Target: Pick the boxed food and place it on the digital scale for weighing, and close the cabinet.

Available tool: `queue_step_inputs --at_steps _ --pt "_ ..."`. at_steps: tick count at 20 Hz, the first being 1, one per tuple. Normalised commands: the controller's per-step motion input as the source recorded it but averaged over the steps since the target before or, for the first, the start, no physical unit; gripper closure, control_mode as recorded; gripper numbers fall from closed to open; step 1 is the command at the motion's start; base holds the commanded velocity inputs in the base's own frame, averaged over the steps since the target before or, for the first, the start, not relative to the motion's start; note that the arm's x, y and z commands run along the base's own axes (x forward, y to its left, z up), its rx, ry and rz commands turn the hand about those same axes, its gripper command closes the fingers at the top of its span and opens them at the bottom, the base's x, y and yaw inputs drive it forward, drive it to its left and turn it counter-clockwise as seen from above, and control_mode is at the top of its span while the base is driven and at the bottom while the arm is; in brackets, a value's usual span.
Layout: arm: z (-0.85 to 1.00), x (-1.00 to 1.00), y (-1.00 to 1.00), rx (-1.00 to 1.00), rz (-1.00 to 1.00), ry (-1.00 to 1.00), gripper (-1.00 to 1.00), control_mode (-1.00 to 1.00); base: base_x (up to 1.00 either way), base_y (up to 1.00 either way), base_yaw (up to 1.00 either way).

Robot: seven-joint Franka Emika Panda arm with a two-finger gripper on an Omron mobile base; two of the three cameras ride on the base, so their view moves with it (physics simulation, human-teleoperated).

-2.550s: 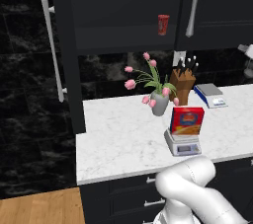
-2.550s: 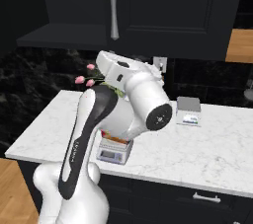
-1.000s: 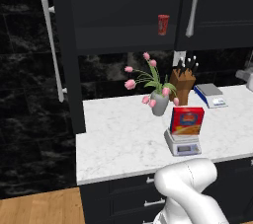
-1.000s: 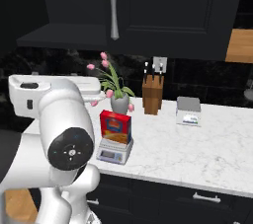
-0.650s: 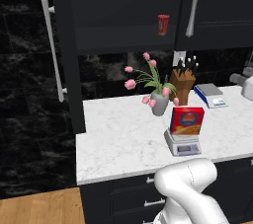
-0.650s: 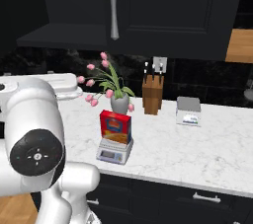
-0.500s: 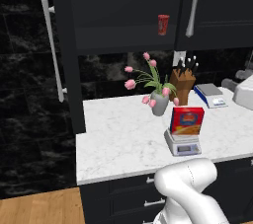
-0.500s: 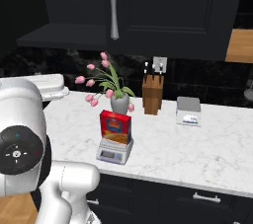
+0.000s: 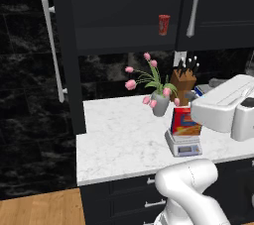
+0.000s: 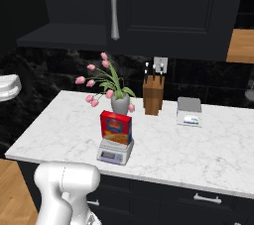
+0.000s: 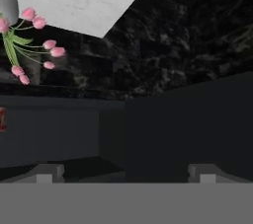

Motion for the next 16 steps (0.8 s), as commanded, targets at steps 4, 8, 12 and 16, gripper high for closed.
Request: queue_step_inputs --at_steps 4,8,12,16 --pt "-0.94 -0.01 1.0 0.22 -0.13 -0.24 -1.0 -1.0 0.0 0.0 0.0" --pt "-0.86 -0.02 1.0 0.23 -0.13 -0.3 -1.0 -1.0 0.0 0.0 0.0" --pt "-0.93 -0.11 1.0 0.26 -0.08 -0.35 -1.0 -1.0 0.0 0.0 0.0" --pt "-0.34 -0.2 1.0 0.12 -0.06 -0.43 -1.0 -1.0 0.0 0.0 0.0"
